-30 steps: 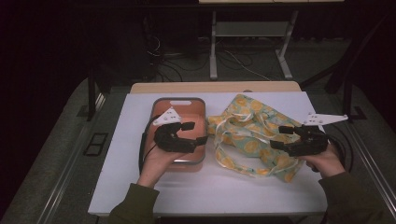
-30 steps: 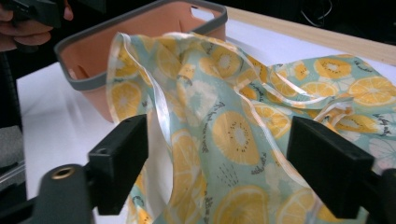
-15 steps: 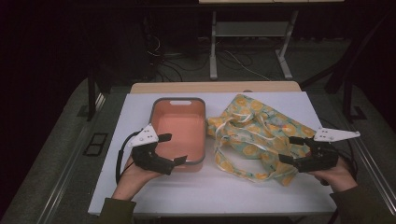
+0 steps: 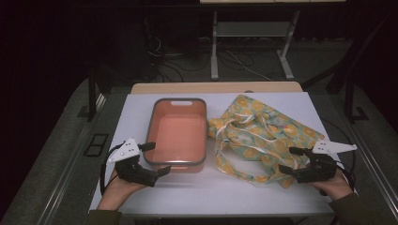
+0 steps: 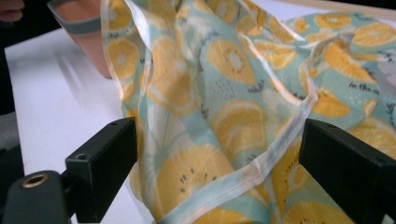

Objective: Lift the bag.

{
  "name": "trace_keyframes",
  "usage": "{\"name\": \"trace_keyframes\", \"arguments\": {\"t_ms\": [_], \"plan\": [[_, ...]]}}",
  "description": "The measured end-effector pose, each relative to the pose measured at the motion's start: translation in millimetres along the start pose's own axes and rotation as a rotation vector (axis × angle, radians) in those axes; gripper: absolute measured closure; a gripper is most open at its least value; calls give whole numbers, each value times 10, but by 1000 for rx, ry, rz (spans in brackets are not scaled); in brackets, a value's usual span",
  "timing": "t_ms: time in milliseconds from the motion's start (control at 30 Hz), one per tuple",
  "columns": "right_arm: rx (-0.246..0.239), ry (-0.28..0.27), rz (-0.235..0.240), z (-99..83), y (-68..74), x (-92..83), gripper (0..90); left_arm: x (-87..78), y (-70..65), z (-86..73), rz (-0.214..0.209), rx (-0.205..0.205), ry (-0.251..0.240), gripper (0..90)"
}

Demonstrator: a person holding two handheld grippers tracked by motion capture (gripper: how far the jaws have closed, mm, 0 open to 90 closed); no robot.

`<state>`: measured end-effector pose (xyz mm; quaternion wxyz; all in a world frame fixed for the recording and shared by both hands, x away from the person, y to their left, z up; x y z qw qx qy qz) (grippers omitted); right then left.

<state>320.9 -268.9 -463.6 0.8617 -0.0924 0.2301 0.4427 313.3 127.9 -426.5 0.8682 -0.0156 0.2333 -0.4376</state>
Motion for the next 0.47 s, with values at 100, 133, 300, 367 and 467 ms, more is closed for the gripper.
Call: {"name": "trace_keyframes", "arguments": {"t_ms": [100, 133, 300, 367, 467], "plan": [[0, 2, 3, -9, 1, 13, 112, -7, 19, -47, 3, -3, 7, 0], [-1, 2, 3, -9, 3, 15, 112, -5, 23, -51, 4, -3, 7, 0], [-4, 5, 5, -15, 5, 22, 112, 30, 31, -77, 3, -7, 20, 0], [-2, 4, 7, -13, 6, 23, 112, 31, 31, -71, 4, -8, 17, 0], [-2, 3, 7, -8, 9, 20, 112, 24, 29, -54, 0, -13, 8, 0]]}}
Point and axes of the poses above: each handheld gripper's, and its own axes: x roughly forward along the jaws, z roughly out of its top, y roughly to its left, the point moved 10 cm from there along x, roughly forward along the jaws, and after that the axes turned 9 degrees about -x, right-handed, at the moved point
